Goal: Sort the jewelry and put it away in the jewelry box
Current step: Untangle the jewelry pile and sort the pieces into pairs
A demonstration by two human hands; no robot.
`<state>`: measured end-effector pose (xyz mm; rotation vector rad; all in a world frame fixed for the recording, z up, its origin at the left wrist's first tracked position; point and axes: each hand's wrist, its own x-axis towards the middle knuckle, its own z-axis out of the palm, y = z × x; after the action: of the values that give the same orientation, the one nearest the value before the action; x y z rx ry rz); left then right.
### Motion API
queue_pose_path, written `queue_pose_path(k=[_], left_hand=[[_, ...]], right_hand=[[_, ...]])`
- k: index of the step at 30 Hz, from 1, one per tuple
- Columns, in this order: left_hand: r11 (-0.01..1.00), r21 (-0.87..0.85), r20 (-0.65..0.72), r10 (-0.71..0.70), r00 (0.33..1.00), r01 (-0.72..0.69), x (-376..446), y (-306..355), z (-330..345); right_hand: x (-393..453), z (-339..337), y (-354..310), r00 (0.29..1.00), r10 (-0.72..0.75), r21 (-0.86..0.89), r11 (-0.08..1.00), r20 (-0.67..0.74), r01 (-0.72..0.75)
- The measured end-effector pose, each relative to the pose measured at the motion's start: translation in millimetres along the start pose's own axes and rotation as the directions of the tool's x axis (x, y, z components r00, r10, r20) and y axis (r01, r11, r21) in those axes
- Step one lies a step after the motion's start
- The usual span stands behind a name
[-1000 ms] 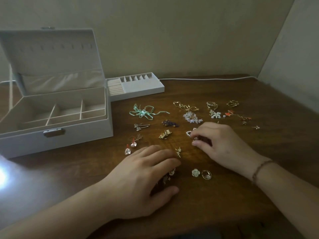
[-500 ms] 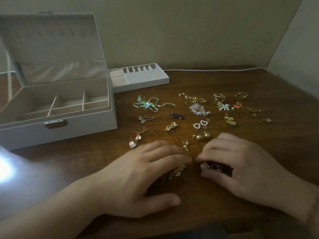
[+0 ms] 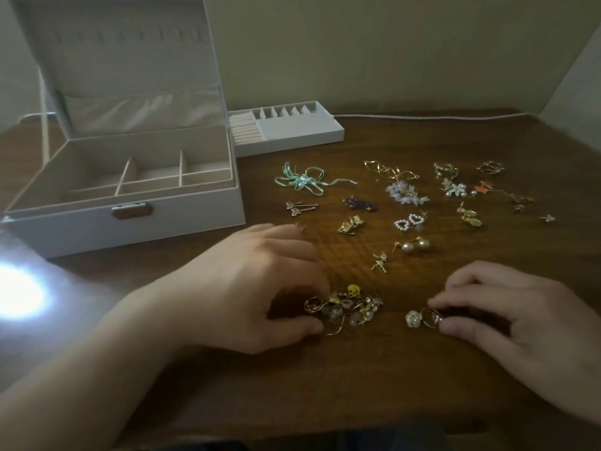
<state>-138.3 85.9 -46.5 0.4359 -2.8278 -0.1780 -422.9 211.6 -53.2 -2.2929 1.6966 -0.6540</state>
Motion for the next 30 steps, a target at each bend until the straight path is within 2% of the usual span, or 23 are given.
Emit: queue_pose_path(k=[3, 6, 11, 14, 16, 18, 20, 21, 24, 27, 30], left_hand=[[1.0, 0.023, -0.002, -0.001, 1.0, 0.001, 1, -1, 3], [1.0, 0.021, 0.004, -0.012, 1.0, 0.011, 2, -2, 4], [0.998, -0.05, 0.009, -0.023, 1.0, 0.024, 1, -3, 0], [0.996, -0.074, -0.086, -0.051, 0.995, 0.045, 2, -4, -1], [0.977, -0.181, -0.207, -0.147, 0.967, 0.11, 4, -2, 2], [0.868, -0.454, -0.303, -0.361, 0.882, 0.199, 8, 4, 6], [0.669, -0.718, -0.271, -0.526, 0.806, 0.195, 16, 11, 10], [0.588, -0.79, -0.249, -0.567, 0.786, 0.174, 19, 13, 12], [0.459, -0.881, -0.203, -0.59, 0.781, 0.117, 24, 19, 15], [0.404, -0.911, -0.19, -0.588, 0.786, 0.082, 23, 19, 16], [0.353, -0.931, -0.142, -0.584, 0.799, 0.093, 23, 18, 19]], right_hand=[[-1, -5, 0, 0.999, 0.034, -0.027, 0.999, -0.005, -0.034], [4, -6, -3, 0.995, 0.06, -0.084, 0.995, 0.08, -0.053], [12, -8, -8, 0.989, 0.072, -0.032, 0.997, 0.129, -0.068], [15, -8, -6, 0.986, 0.109, -0.027, 0.994, 0.126, -0.107], [19, -10, -7, 0.992, 0.126, 0.019, 0.992, 0.026, -0.127], [29, -7, -15, 0.985, 0.134, 0.202, 0.973, -0.107, -0.11], [42, 0, -29, 0.981, 0.114, 0.411, 0.911, -0.157, -0.04], [49, 5, -36, 0.98, 0.102, 0.49, 0.872, -0.172, -0.005], [64, 17, -53, 0.97, 0.14, 0.633, 0.774, -0.2, 0.019], [70, 22, -56, 0.952, 0.177, 0.672, 0.739, -0.251, 0.04], [67, 25, -51, 0.962, 0.16, 0.694, 0.719, -0.223, 0.041]])
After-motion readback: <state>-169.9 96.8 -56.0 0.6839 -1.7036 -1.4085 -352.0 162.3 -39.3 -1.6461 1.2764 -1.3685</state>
